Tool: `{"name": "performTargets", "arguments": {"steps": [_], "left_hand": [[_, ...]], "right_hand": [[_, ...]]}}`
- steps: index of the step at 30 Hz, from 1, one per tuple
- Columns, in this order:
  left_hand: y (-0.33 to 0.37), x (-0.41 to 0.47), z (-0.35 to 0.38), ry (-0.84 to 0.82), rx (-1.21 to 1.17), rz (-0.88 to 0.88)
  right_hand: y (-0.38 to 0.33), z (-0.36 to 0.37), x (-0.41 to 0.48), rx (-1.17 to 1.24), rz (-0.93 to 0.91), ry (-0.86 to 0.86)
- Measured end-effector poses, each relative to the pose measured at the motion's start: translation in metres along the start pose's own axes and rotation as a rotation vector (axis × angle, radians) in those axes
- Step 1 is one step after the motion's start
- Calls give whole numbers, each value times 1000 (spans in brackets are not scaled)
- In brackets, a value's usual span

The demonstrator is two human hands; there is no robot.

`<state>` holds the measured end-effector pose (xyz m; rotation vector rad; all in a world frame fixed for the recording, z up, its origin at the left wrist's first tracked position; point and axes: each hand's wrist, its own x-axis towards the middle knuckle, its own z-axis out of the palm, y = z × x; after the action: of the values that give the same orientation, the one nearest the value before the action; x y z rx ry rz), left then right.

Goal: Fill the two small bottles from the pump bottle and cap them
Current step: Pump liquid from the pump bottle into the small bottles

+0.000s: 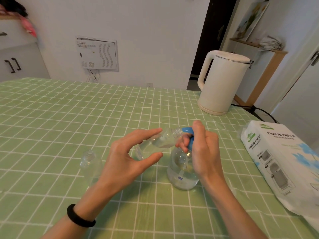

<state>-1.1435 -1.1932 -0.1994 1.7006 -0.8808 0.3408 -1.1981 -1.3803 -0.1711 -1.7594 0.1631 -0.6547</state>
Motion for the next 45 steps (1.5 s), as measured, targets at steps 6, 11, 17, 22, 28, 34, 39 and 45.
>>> {"name": "performTargets", "arguments": {"steps": [6, 11, 17, 22, 28, 34, 39, 45], "left_hand": [[1, 0, 0, -6, -3, 4], [1, 1, 0, 0, 4, 10], [0, 1, 0, 5, 6, 12], [1, 0, 0, 0, 3, 3], [0, 0, 0, 5, 5, 1], [0, 0, 0, -1, 5, 4], [1, 0, 0, -4, 3, 9], [0, -1, 2, -1, 2, 10]], "right_hand": [[0, -2, 1, -23, -38, -11], [0, -1, 0, 0, 10, -1], [-1, -1, 0, 4, 6, -9], [0, -2, 1, -25, -14, -22], [1, 0, 0, 8, 3, -6], [-1, -1, -2, -5, 3, -9], [-1, -2, 1, -33, -22, -16], [0, -1, -1, -17, -4, 14]]}}
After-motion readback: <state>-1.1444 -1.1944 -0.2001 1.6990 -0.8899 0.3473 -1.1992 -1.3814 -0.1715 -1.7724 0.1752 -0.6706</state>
